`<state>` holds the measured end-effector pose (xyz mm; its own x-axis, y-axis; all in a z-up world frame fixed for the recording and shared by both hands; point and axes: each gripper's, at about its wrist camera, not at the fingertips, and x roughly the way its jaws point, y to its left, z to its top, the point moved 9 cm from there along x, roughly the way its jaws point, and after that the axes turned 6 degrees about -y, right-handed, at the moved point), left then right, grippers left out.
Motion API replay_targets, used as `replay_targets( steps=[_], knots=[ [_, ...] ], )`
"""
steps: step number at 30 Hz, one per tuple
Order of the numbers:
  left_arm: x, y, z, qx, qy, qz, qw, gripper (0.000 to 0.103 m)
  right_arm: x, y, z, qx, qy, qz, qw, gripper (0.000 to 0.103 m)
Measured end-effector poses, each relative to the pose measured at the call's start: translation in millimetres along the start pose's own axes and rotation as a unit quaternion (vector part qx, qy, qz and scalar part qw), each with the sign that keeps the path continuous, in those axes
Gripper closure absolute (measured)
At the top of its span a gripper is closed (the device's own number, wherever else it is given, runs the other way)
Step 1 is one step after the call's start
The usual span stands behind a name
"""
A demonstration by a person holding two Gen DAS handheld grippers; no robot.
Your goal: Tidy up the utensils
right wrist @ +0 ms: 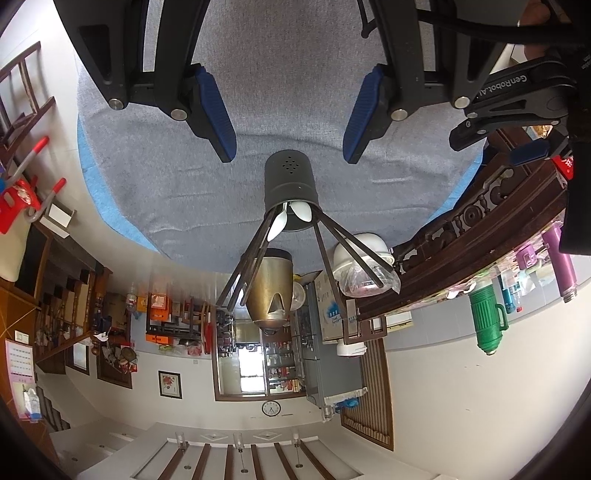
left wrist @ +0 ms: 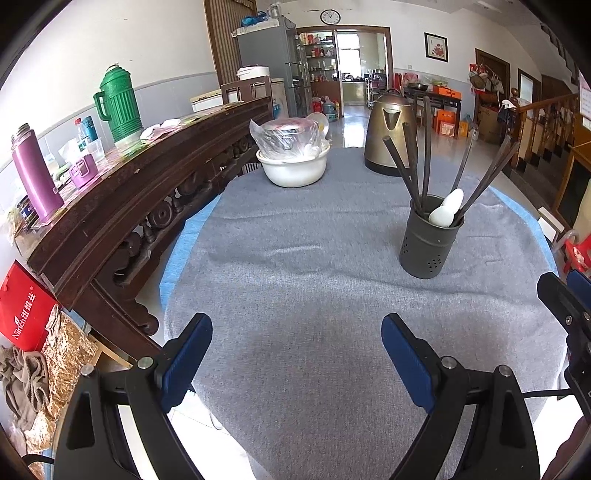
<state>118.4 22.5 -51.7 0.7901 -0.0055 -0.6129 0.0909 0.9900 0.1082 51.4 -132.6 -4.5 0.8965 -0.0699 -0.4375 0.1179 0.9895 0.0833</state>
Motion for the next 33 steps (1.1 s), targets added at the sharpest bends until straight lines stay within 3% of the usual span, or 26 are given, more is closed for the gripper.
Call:
replay_targets(
  steps=[33],
  knots=[
    [-70.8,21.6,12.3,-0.023,-0.063,0.002,0.9977,0.01,-58.0,17.0,27.1,-0.018,-0.054,-0.003,0.998,0.039]
  ],
)
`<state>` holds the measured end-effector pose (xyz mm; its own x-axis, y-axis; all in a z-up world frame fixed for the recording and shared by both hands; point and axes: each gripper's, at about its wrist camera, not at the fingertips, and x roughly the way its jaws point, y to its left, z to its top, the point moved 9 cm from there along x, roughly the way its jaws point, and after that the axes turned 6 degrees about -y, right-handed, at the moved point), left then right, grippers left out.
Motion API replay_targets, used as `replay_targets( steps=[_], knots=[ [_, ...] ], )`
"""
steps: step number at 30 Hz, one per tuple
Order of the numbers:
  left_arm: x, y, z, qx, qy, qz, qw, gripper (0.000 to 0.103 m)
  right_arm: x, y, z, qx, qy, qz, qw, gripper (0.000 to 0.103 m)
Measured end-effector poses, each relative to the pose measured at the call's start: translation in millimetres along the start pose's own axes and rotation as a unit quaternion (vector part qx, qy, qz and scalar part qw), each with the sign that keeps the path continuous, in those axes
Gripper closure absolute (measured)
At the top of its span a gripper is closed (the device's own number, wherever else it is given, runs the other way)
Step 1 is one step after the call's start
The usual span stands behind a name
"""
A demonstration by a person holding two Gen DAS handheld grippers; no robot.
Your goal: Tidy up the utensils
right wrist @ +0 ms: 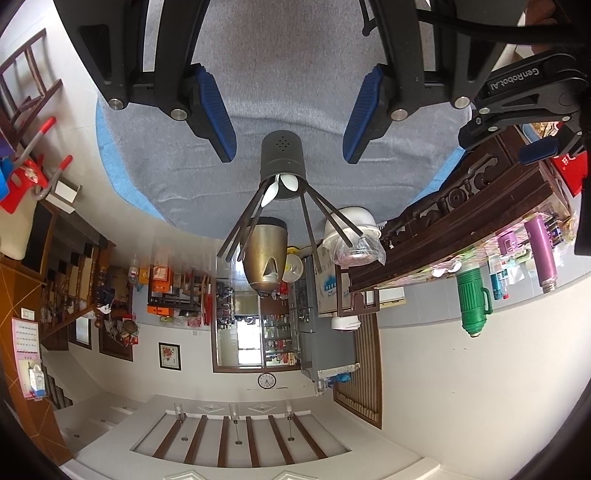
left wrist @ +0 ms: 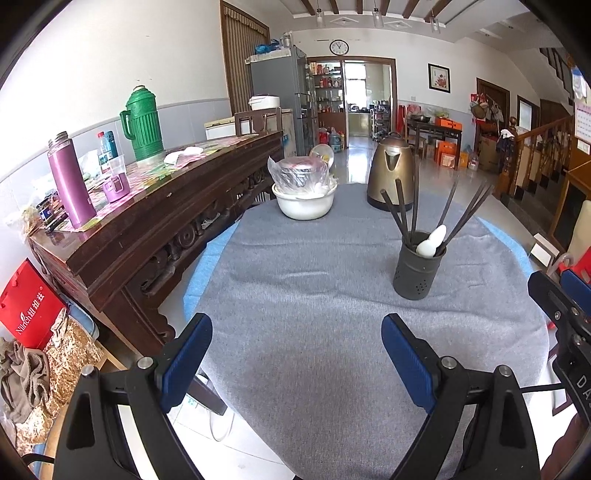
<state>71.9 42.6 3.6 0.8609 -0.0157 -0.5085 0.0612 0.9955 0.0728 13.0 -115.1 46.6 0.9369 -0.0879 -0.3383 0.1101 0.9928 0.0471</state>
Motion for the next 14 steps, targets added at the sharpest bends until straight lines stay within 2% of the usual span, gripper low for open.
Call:
replay_targets(
  steps=[8,14],
  knots=[
    [14.2,5.3,15.4,-0.011,-0.001,0.0,0.9999,0.01,23.0,-5.3,7.3,0.001,0.025,-0.01,1.0,0.039],
    [65.9,-1.6,2.5,-0.011,0.03,-0.013,0.9994,0.01,61.2,-21.0,-4.7,0.012,0.053,-0.019,0.998,0.036]
  ],
)
